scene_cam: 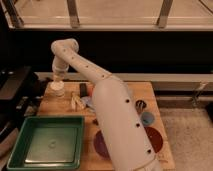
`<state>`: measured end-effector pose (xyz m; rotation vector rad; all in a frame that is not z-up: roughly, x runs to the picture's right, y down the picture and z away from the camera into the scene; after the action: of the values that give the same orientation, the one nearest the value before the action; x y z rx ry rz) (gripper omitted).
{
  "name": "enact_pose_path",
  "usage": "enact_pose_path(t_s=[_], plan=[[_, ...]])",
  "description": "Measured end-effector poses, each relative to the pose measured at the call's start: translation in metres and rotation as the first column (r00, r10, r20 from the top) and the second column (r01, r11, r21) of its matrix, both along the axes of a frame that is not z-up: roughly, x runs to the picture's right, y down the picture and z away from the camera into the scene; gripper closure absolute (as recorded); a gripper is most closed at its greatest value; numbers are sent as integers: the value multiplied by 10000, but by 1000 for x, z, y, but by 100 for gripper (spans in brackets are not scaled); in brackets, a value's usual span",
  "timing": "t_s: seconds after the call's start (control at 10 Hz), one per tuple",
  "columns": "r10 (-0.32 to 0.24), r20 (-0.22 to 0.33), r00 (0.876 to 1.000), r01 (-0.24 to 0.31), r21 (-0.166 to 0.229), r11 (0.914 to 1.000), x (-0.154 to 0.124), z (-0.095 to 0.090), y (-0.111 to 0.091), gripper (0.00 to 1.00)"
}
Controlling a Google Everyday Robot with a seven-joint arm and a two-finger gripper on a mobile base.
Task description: Place fork in paper cup
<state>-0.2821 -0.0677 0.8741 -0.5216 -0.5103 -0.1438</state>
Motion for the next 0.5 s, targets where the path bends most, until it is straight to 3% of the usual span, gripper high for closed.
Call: enact_pose_path(t_s=[0.5], plan=[[-583, -140, 9982, 589, 480, 9971, -16, 9, 11, 100]])
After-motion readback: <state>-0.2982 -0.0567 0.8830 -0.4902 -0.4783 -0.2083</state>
